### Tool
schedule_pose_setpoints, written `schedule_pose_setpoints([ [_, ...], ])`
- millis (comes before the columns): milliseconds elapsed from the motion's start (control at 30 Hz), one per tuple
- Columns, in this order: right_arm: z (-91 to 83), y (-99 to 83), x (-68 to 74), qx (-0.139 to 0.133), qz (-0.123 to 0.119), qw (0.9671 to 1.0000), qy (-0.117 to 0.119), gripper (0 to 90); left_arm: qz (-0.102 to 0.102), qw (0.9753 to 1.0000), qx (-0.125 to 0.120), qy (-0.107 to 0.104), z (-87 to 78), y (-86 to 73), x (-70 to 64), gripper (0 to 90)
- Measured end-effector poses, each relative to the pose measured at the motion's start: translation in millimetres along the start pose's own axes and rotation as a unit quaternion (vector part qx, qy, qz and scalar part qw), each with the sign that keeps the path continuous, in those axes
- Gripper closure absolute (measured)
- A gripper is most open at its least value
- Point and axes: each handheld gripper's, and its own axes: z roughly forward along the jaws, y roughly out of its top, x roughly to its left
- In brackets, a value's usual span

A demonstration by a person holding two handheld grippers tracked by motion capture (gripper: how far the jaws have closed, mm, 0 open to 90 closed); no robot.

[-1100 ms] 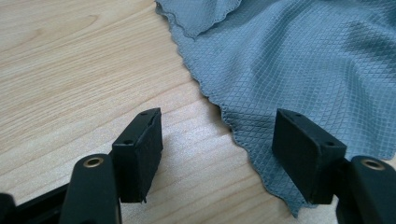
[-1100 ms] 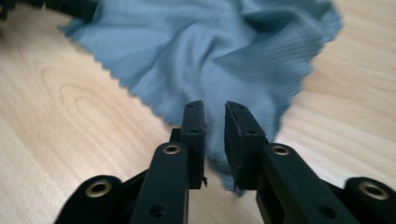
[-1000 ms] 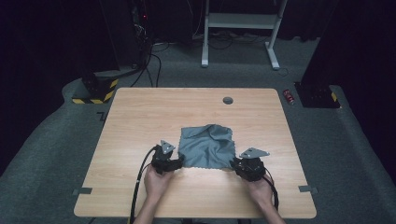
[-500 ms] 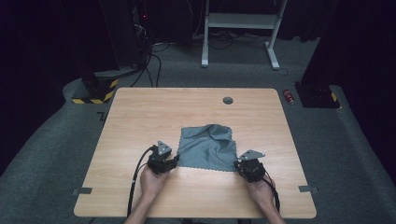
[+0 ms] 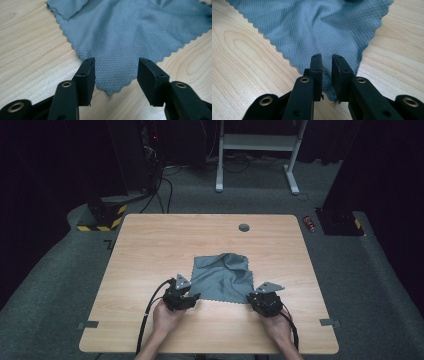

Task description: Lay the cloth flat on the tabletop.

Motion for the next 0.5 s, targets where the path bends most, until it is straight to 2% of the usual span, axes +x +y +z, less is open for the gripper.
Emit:
schedule_pose_setpoints([
  [33, 1.9, -1.0, 0.3, 0.004, 0.002, 1.0, 0.001, 78.5, 0.004, 0.9999, 0.01, 0.003, 2.7, -0.6, -1.6, 53.9],
  [200, 2.6, -3.6, 0.8, -0.004, -0.004, 1.0, -0.001, 82.8, 0.017, 0.9998, 0.006, -0.003, 2.8, -2.2, -3.7, 63.9],
  [267, 2.3, -3.7, 1.0, -0.003, -0.004, 1.0, 0.001, 84.6, 0.019, 0.9998, 0.008, -0.003, 2.2, -2.0, -3.9, 71.3],
  [300, 1.5, -3.7, 0.6, 0.001, -0.006, 1.0, 0.006, 88.4, 0.03, 0.9994, 0.014, -0.004, 0.8, -1.9, -4.5, 75.0],
  [400, -0.2, -4.0, 1.5, 0.006, -0.01, 0.9999, 0.01, 89.1, 0.044, 0.9989, 0.016, 0.001, -2.0, -4.0, -7.7, 85.6],
  [500, -3.1, -5.2, 4.1, 0.012, -0.016, 0.9997, 0.012, 89.3, 0.045, 0.9986, 0.024, -0.017, -7.4, -7.4, -9.6, 87.7],
])
